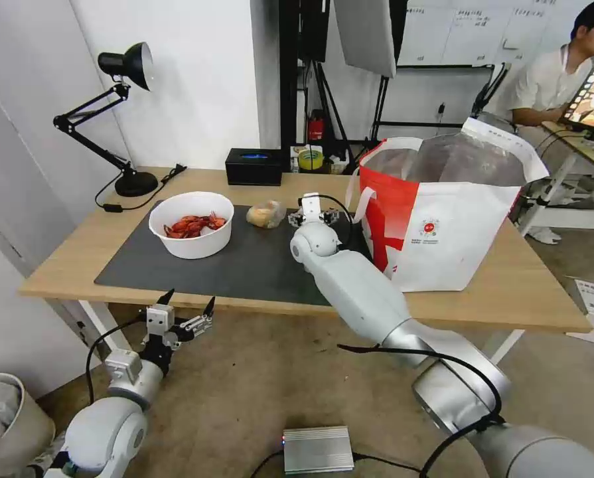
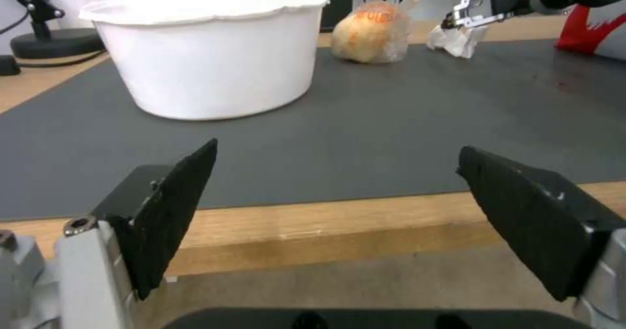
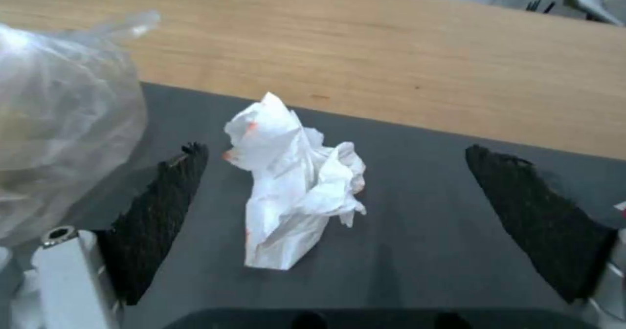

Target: Pick up the trash from the table and place it into the takeout bag.

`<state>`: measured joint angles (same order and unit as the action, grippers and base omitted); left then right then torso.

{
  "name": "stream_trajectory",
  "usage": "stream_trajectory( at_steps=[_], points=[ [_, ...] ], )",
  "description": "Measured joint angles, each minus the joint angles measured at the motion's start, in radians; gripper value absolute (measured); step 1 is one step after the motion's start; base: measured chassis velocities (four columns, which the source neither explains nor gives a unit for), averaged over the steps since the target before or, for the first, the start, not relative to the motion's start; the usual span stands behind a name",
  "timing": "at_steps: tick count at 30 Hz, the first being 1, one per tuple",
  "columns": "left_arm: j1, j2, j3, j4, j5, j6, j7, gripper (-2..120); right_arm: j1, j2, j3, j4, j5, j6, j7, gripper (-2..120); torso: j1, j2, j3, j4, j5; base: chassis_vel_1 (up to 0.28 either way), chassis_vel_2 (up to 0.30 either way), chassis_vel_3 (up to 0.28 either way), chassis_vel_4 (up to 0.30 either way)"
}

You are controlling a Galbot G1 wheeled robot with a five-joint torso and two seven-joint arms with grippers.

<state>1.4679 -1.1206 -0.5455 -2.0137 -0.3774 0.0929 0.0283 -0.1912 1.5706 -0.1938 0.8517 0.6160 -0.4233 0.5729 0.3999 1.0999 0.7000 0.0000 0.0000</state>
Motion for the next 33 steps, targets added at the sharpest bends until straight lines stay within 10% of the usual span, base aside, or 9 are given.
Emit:
stream_trajectory(
  at_steps=[21, 33],
  points=[
    [0.005, -0.009, 0.009, 0.004, 0.01, -0.018, 0.0, 100, 0.013, -0.002, 0.038, -0.094, 0.018, 0.056, -0.143, 100, 0.0, 0.0, 0.0, -0.0001, 0.0001, 0.0, 0.0, 0.0, 0.0],
    [0.013, -0.01, 0.003, 0.0, 0.01, -0.024, -0.001, 100, 0.003, -0.009, 0.041, -0.077, 0.048, 0.04, -0.125, 65, 0.0, 0.0, 0.0, 0.0, 0.0, 0.0, 0.0, 0.0, 0.0]
  ],
)
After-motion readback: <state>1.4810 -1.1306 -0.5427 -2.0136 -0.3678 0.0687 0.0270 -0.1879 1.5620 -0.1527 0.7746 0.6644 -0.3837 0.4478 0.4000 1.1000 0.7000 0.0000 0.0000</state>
